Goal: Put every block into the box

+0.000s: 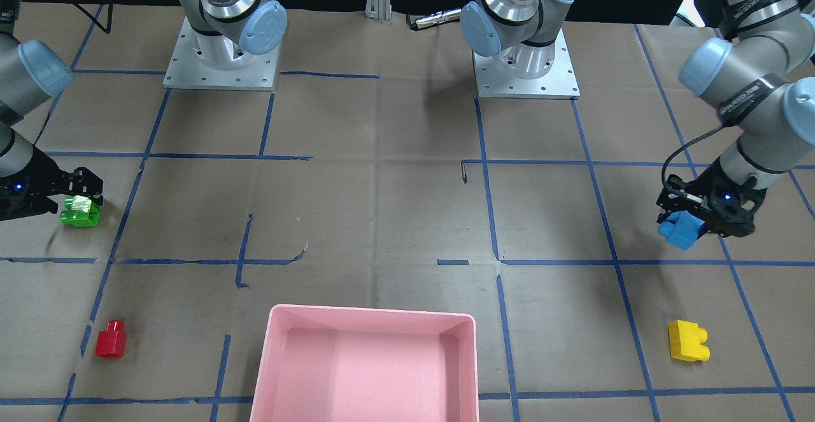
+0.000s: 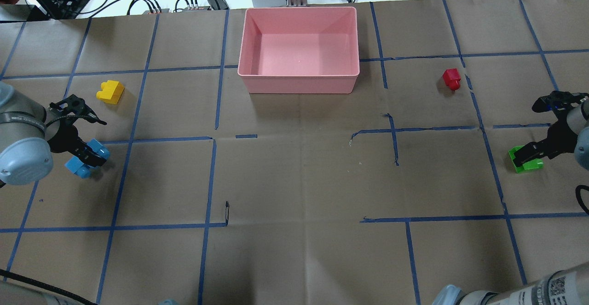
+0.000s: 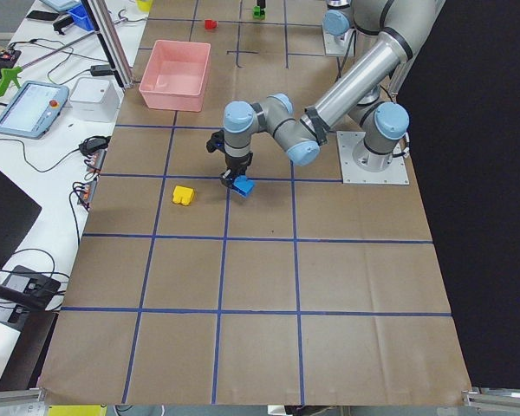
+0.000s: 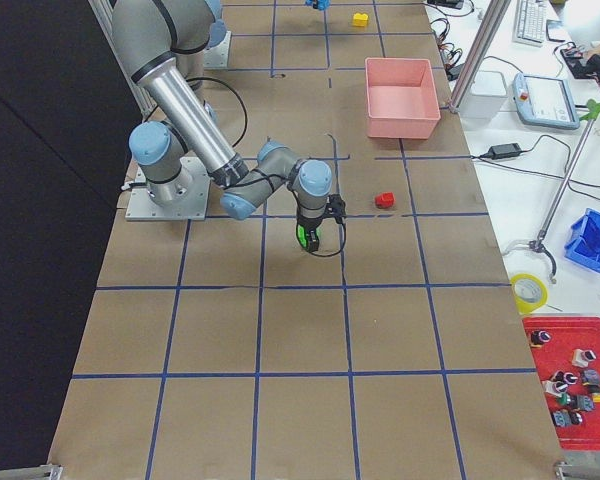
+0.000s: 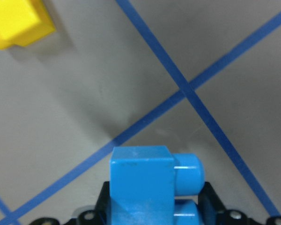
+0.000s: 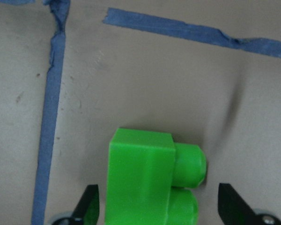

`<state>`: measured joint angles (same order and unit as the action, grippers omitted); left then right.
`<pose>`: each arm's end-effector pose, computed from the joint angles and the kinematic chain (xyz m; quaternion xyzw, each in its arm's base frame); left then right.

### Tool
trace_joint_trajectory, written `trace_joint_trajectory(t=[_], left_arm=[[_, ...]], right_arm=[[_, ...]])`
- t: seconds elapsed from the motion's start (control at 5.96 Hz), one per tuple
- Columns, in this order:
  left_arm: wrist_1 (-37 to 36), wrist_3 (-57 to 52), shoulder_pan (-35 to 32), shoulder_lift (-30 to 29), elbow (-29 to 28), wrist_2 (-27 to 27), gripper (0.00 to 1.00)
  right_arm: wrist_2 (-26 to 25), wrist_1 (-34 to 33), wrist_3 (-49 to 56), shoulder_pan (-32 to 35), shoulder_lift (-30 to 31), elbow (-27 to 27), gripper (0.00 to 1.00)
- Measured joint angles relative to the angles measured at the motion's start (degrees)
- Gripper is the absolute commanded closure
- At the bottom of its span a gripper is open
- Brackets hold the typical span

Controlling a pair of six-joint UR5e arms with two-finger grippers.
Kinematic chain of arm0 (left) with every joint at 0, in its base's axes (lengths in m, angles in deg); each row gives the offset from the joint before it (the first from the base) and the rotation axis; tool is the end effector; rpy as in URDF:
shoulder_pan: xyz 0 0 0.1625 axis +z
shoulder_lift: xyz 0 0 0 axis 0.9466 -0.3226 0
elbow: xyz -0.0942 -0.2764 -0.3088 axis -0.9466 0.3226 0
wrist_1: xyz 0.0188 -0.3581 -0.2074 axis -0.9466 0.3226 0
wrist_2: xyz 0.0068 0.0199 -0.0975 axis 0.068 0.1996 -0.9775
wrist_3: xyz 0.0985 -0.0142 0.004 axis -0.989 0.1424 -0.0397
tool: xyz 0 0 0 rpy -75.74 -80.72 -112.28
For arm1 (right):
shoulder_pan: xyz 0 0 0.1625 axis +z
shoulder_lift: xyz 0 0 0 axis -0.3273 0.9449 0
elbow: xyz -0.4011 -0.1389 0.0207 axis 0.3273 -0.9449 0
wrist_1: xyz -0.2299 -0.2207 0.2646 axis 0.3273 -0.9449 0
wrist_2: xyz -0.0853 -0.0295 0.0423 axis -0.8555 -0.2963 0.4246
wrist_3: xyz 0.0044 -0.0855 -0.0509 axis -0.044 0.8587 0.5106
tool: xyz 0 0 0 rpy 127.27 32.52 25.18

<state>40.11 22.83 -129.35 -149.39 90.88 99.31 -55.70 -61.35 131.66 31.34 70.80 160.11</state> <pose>0.1703 -0.5323 0.2943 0.2789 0.9601 -0.0205 0.0026 -0.2047 -0.4569 0.1795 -0.0976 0.9949 0.0176 0.0174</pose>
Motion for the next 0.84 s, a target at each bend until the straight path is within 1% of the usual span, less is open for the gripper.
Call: trace_joint_trajectory(t=[0.17, 0.34, 0.5, 0.67, 0.84], left_arm=[[9.0, 7.5, -3.0, -0.2, -7.9, -0.2, 1.0], [15.0, 16.4, -6.9, -1.2, -14.8, -0.3, 1.0], [18.2, 25.0, -11.1, -3.4, -20.5, -0.3, 1.0], [20.3, 33.9, -15.5, -6.7, -26.2, -0.4, 1.0], [22.4, 41.9, -19.9, -10.3, -32.2, -1.1, 1.0]], right_arm=[[0.0, 0.1, -0.2, 0.0, 0.1, 0.0, 0.64], [0.0, 0.2, -0.3, 0.0, 0.4, -0.2, 0.78], [0.0, 0.4, -0.3, 0.0, 0.7, -0.4, 0.82], [0.0, 0.5, -0.3, 0.0, 1.1, -1.0, 0.91], [0.0, 1.9, -0.4, 0.0, 1.8, -2.3, 0.93]])
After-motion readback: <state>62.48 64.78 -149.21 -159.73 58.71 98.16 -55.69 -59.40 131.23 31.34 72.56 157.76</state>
